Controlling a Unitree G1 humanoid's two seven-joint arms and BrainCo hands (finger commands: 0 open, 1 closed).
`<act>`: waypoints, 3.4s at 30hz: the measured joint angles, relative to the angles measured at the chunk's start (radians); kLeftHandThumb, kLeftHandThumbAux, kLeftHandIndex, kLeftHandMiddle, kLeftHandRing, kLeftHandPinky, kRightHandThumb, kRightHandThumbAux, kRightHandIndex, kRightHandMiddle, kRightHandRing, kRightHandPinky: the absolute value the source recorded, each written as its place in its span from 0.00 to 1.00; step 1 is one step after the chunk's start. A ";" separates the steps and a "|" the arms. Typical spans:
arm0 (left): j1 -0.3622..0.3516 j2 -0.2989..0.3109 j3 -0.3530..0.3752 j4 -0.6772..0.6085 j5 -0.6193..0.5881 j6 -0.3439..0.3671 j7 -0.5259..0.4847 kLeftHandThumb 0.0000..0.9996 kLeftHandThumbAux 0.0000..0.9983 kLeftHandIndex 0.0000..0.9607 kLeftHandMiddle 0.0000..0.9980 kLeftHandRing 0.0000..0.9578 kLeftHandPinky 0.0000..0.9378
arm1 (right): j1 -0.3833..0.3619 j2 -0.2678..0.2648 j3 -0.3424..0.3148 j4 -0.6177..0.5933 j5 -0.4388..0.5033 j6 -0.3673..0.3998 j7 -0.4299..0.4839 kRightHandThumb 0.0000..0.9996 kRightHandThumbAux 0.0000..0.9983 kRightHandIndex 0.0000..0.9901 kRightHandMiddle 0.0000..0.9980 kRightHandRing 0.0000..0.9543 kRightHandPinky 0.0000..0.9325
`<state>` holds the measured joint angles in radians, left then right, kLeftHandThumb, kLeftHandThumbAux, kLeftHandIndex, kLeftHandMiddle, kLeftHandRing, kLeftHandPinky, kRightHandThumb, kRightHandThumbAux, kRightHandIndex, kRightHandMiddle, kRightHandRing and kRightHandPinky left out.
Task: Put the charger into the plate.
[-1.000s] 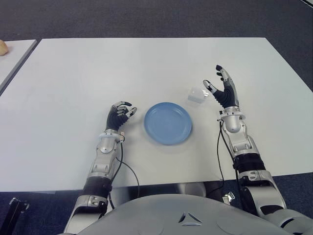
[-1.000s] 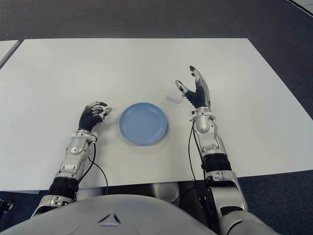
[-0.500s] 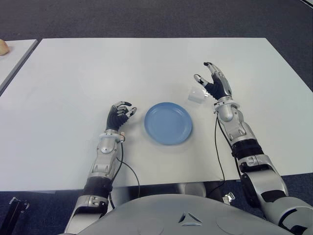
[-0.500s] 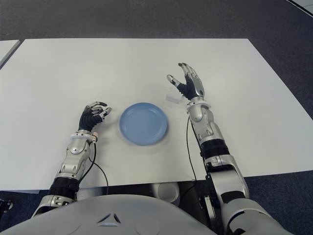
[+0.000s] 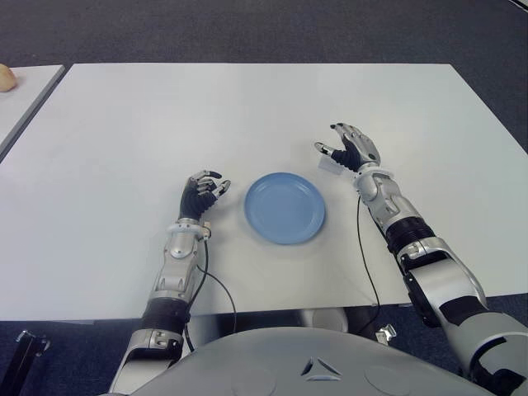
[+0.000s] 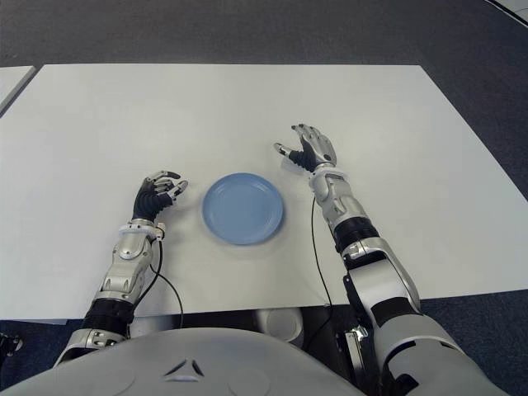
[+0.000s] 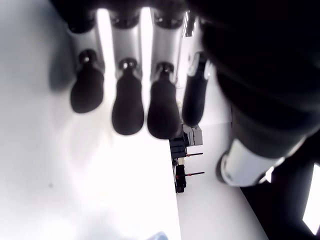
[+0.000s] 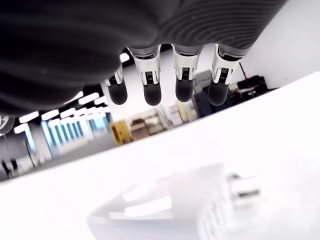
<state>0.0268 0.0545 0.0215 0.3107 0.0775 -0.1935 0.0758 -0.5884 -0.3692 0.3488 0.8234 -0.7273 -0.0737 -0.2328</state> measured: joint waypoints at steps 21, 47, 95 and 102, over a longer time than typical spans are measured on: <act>0.001 0.001 0.004 0.000 -0.001 -0.002 0.000 0.71 0.72 0.45 0.75 0.77 0.77 | -0.092 0.006 0.128 0.159 0.001 0.015 0.159 0.45 0.12 0.00 0.00 0.00 0.00; 0.005 0.007 0.007 -0.017 -0.001 0.018 0.007 0.71 0.72 0.45 0.73 0.74 0.74 | -0.107 -0.020 0.088 0.236 0.062 0.003 0.164 0.51 0.17 0.00 0.00 0.00 0.00; 0.011 0.017 0.039 -0.035 -0.026 0.007 -0.018 0.71 0.72 0.45 0.72 0.74 0.75 | 0.060 0.073 -0.152 0.383 0.285 -0.271 -0.399 0.51 0.55 0.04 0.00 0.00 0.11; 0.011 0.018 0.040 -0.035 -0.022 0.007 -0.018 0.71 0.72 0.45 0.72 0.74 0.75 | 0.062 0.076 -0.152 0.374 0.287 -0.246 -0.396 0.51 0.52 0.02 0.00 0.00 0.12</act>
<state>0.0380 0.0720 0.0610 0.2760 0.0557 -0.1864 0.0582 -0.5268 -0.2931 0.1969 1.1969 -0.4407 -0.3199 -0.6289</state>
